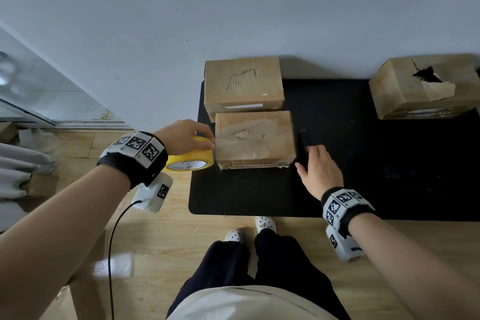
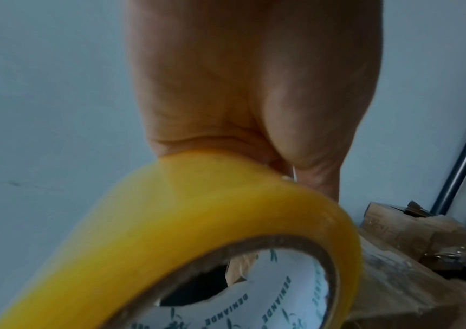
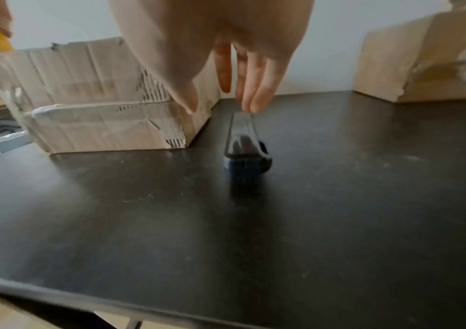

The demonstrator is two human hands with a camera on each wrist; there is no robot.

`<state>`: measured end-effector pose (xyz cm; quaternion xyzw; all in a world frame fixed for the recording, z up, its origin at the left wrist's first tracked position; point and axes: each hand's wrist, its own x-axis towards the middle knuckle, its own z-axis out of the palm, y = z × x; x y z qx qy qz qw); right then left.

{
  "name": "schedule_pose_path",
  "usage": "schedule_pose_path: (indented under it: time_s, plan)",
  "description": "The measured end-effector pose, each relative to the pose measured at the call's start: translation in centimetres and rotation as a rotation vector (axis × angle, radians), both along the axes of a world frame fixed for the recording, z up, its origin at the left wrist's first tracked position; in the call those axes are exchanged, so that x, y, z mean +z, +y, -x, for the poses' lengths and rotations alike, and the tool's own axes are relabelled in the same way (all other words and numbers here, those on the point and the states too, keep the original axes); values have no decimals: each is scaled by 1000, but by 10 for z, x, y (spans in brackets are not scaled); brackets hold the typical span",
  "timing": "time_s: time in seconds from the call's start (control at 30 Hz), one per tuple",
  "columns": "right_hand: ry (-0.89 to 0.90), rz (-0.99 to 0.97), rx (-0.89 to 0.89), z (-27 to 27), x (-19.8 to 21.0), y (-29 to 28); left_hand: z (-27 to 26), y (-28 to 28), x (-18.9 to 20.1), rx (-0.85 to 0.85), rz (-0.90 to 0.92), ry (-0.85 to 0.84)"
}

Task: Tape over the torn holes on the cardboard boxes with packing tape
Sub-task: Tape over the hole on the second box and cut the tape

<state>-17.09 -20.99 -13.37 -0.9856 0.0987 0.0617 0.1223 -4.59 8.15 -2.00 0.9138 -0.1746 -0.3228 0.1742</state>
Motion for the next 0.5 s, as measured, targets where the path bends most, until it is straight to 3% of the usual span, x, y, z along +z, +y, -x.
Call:
schedule_pose_path:
  time_s: [0.1,0.27,0.5]
  plan:
    - [123,-37,-133,-7,-5,3,2,-1,1,-3,9,28]
    - [172,-79,-292,-20,-6,3,3,-3,3,-44,-16,20]
    - [347,-124,-405,-31,-2,-3,5,-7,7,-66,-44,22]
